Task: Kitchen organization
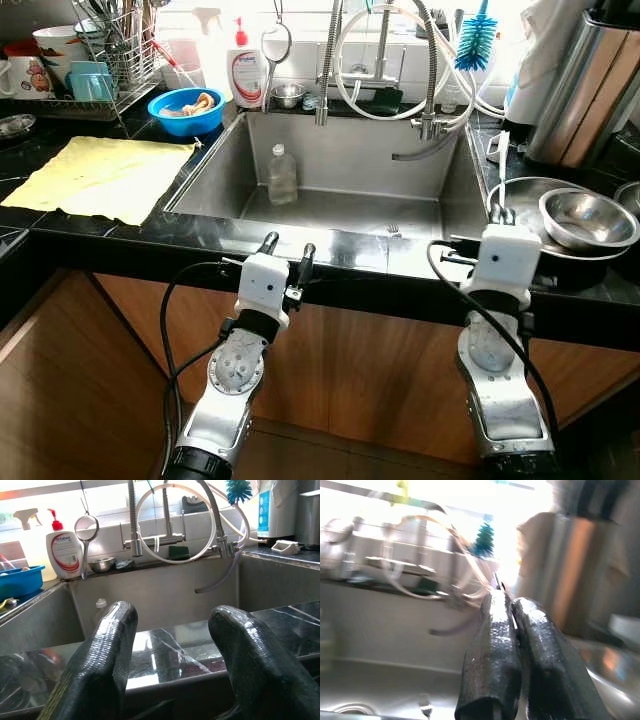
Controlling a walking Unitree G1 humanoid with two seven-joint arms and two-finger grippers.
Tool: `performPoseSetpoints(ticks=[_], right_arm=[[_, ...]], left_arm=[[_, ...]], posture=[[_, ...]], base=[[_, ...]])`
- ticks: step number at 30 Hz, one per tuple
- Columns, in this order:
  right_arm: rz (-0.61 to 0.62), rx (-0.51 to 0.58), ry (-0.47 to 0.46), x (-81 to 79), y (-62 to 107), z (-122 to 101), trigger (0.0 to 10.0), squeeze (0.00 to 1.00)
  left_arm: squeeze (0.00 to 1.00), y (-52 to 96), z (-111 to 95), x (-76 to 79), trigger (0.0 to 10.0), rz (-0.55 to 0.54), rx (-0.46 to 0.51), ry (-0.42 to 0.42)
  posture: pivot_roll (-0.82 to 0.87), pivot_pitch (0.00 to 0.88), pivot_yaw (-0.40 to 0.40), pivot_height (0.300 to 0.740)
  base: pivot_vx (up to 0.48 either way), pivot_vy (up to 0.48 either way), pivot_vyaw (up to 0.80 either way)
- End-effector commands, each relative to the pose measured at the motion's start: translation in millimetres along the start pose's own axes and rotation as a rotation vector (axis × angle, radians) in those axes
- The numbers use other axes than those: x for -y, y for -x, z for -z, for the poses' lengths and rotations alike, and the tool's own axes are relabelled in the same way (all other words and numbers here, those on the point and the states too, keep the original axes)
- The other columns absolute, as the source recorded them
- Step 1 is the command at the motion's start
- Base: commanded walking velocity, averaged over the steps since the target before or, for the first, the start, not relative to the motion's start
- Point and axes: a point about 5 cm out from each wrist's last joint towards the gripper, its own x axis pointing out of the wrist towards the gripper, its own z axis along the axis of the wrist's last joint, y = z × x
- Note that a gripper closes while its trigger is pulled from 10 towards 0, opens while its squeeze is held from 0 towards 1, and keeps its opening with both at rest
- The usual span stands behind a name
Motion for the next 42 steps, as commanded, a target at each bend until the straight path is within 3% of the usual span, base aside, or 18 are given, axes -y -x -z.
performPoseSetpoints(ticks=[1,4,7,13,18,25,32,41,42], right_arm=[[-0.079,-0.013,0.01,-9.6,-6.8,-2.1,10.0,0.0],[-0.181,-0.076,0.037,-18.8,-16.7,9.3,10.0,0.0],[-0.193,-0.118,0.044,-19.2,-27.2,11.7,10.0,0.0],[-0.355,-0.18,0.042,-32.9,-50.4,8.1,10.0,0.0],[-0.431,-0.223,0.05,-42.9,-59.0,6.9,10.0,0.0],[-0.393,-0.406,-0.062,-40.5,-69.2,24.0,10.0,0.0],[-0.328,-0.459,-0.068,-27.8,-74.6,33.3,10.0,0.0],[-0.332,-0.503,-0.077,-27.9,-70.8,43.0,10.0,0.0],[-0.329,-0.502,-0.079,-27.2,-70.1,43.9,10.0,0.95]], left_arm=[[0.0,-2.3,-1.3,0.8,10.0,0.013,0.01,-0.027],[0.0,-3.9,-1.1,0.7,10.0,0.009,0.008,-0.028],[0.0,-5.1,-1.8,0.8,10.0,0.01,0.01,-0.027],[0.0,-7.7,-2.2,-2.0,10.0,0.005,0.012,-0.031],[0.0,-8.8,-2.7,-3.2,10.0,0.005,0.013,-0.035],[0.0,-11.3,-3.4,-3.4,10.0,0.004,0.015,-0.035],[0.0,-11.0,-3.3,-4.8,10.0,0.003,0.016,-0.039],[0.0,-11.4,-2.7,-0.5,10.0,0.006,0.018,-0.03],[0.0,-10.9,-2.7,0.4,10.0,0.009,0.018,-0.029]], posture=[[-0.13,0.0,0.019,0.74],[-0.13,0.0,0.026,0.74],[-0.12,0.0,0.029,0.74],[-0.12,0.0,0.038,0.74],[-0.12,0.0,0.037,0.74],[-0.12,0.0,0.044,0.74],[-0.11,0.0,0.042,0.74],[-0.12,0.0,0.04,0.74],[-0.12,0.0,0.041,0.74]], base=[[0.0,0.0,0.0],[0.0,0.0,0.0],[0.0,0.0,0.0],[0.0,0.0,0.0],[0.0,0.0,0.0],[0.0,0.0,0.0],[0.0,0.0,0.0],[0.0,0.0,0.0],[0.0,0.0,0.0]])
